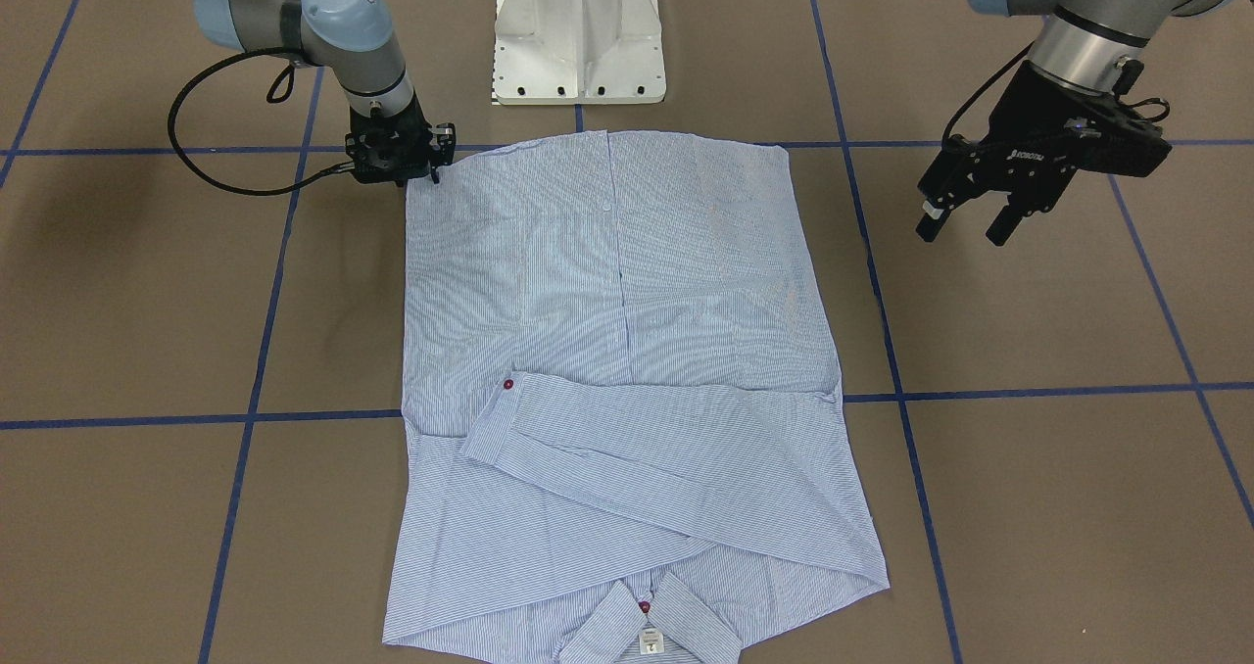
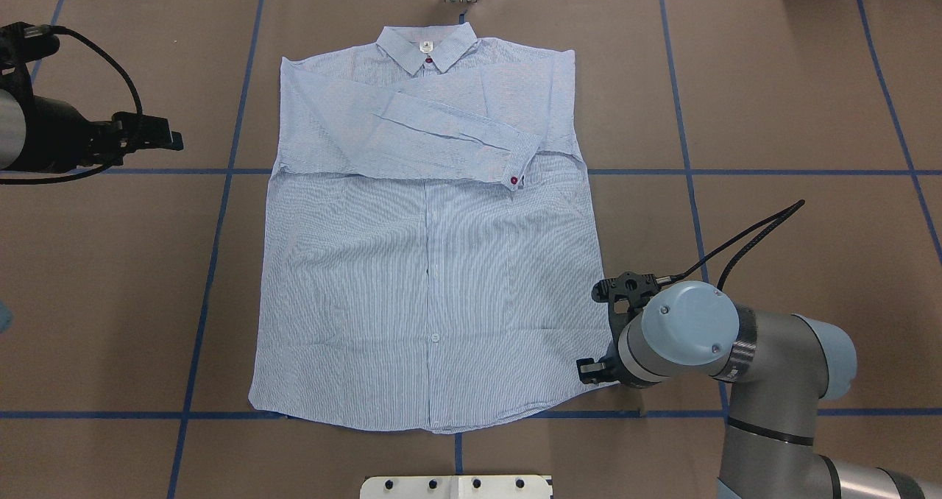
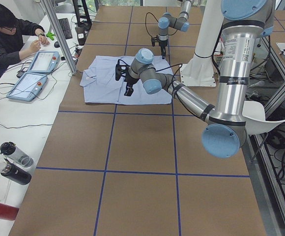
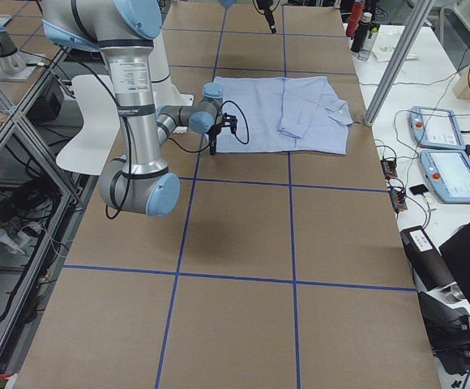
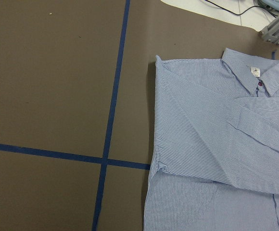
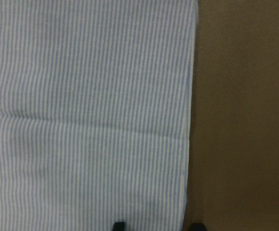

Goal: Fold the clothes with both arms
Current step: 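Lower the right gripper onto the hem corner nearest it, then move the left gripper down to the other hem corner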

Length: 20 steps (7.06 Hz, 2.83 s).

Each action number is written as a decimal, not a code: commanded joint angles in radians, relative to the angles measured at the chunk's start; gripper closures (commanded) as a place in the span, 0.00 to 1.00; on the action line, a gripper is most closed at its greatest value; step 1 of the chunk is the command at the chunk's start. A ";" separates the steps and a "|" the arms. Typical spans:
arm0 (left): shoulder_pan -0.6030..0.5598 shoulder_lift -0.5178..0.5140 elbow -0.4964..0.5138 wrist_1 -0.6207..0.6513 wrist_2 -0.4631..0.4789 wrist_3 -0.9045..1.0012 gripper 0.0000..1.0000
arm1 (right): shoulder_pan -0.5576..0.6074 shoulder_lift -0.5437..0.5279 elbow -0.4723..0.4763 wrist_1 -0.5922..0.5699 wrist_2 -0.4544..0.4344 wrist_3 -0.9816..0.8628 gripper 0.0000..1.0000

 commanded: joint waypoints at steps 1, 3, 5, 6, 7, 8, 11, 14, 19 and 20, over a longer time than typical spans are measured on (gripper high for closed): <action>0.000 0.002 0.002 0.000 0.000 0.000 0.00 | 0.003 -0.003 0.008 0.001 0.003 -0.001 0.90; 0.000 0.002 0.005 0.000 0.000 0.000 0.00 | 0.003 0.000 0.011 -0.001 0.003 0.000 1.00; 0.000 0.002 0.008 0.000 0.002 0.000 0.00 | 0.008 -0.003 0.034 -0.004 0.003 -0.001 1.00; 0.000 0.002 0.006 0.000 0.002 -0.001 0.00 | 0.009 -0.003 0.050 -0.013 0.003 0.000 1.00; 0.003 0.000 0.002 0.008 -0.012 -0.003 0.00 | 0.020 -0.004 0.083 -0.016 0.003 0.000 1.00; 0.021 0.000 -0.012 0.043 -0.059 -0.022 0.00 | 0.031 -0.001 0.101 -0.015 0.003 0.000 1.00; 0.364 -0.002 -0.049 0.046 0.009 -0.393 0.00 | 0.049 0.008 0.184 -0.013 0.003 0.010 1.00; 0.656 0.000 -0.041 0.049 0.199 -0.676 0.00 | 0.074 0.013 0.206 -0.012 0.009 0.010 1.00; 0.670 0.003 0.002 0.152 0.235 -0.676 0.08 | 0.077 0.014 0.206 -0.010 0.009 0.010 1.00; 0.670 0.003 0.002 0.167 0.235 -0.676 0.11 | 0.082 0.014 0.206 -0.010 0.009 0.010 1.00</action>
